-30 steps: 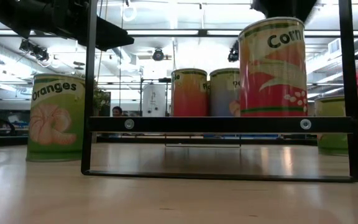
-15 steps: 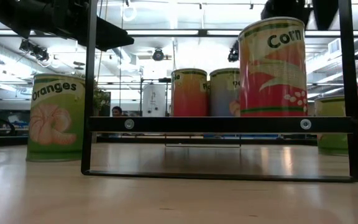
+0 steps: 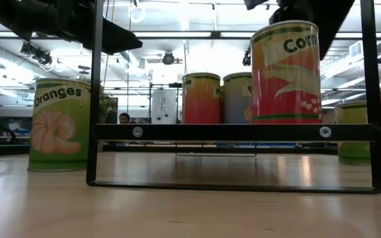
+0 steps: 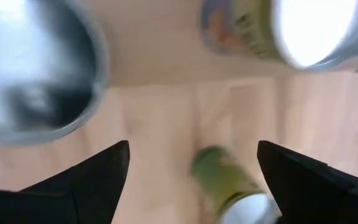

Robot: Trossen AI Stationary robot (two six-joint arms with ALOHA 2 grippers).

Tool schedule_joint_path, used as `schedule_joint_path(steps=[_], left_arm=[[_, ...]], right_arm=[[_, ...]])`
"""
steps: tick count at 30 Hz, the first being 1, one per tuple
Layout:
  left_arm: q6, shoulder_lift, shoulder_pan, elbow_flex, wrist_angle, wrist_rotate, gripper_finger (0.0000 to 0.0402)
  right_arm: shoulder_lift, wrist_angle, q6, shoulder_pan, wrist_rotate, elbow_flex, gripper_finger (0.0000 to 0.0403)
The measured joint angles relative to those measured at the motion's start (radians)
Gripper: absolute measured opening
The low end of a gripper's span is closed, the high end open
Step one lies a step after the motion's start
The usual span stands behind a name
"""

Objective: Pick and place cans onto a shelf
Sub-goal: Put the canned corn on the shelf

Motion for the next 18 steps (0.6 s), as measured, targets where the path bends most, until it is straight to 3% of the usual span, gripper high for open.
schedule_joint_path(steps=[7,18], left_arm=[[0.0,0.0,0.0,0.0,-0.001,0.0,0.0245],[-0.008,0.0,0.0,0.0,0.001,0.0,0.0245]], right_arm=[[-0.001,0.091,0.017,0.035,-0.137,0.0,0.0361],[-0.001,0.082,0.048,0.01,0.022,-0.021,0.0361]])
